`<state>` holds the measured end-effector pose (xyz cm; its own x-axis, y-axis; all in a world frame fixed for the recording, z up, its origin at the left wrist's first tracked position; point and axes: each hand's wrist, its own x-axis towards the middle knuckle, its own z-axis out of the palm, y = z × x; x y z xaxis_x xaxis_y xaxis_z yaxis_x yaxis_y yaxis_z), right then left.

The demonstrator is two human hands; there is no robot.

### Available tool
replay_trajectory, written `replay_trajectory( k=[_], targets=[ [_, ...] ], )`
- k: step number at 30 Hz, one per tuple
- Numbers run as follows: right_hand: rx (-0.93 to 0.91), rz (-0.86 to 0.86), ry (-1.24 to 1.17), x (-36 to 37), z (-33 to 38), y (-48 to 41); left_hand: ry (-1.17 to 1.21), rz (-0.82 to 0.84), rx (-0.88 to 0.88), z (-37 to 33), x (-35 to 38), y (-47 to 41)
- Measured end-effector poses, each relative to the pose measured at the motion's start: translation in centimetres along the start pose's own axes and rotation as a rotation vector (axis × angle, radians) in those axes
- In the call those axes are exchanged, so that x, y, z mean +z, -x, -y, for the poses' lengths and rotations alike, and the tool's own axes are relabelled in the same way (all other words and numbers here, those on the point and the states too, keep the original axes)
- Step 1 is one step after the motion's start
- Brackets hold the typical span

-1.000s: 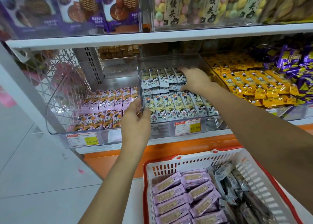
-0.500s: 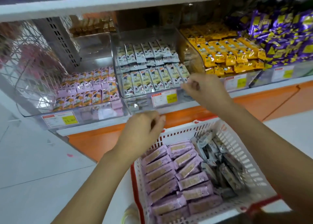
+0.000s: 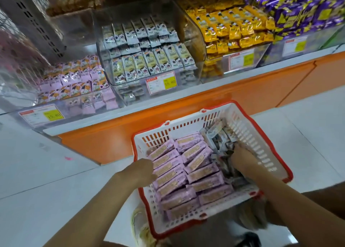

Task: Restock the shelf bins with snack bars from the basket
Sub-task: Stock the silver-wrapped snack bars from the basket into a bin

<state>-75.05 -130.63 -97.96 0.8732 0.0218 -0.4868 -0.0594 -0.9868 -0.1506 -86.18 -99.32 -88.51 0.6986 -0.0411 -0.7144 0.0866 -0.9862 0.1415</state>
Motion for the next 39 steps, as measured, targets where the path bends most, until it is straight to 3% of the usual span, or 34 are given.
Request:
replay_trajectory(
  k=[5, 14, 24, 30, 34, 37, 39],
  targets=[
    [0.082, 0.014, 0.086, 2.2, 0.4, -0.3, 0.034, -0.002, -0.031, 0.1, 0.4, -0.5],
    [-0.041, 0.117, 0.11, 3.6, 0.3, -0.6, 0.029, 0.014, -0.04, 0.1, 0.2, -1.4],
    [-0.068, 0.118, -0.401, 3.8, -0.3, -1.2, 0.035, -0.004, -0.062, -0.3, 0.1, -1.2],
    [-0.093, 0.107, -0.297, 3.9, 0.2, -0.6, 0.055, -0.009, -0.061, -0.6, -0.2, -0.7],
    [-0.082, 0.001, -0.282, 1.1, 1.3, 1.0, 0.151, -0.049, -0.021, -0.8, -0.8, -0.2],
    [-0.118, 0.045, -0.516, -2.3, 2.8, 3.4, 0.362, -0.11, 0.082, -1.4, -1.6, 0.1],
    [-0.177, 0.205, -0.848, -5.2, 4.6, 6.0, 0.488, -0.168, 0.172, -2.8, -2.6, 1.0]
  ],
)
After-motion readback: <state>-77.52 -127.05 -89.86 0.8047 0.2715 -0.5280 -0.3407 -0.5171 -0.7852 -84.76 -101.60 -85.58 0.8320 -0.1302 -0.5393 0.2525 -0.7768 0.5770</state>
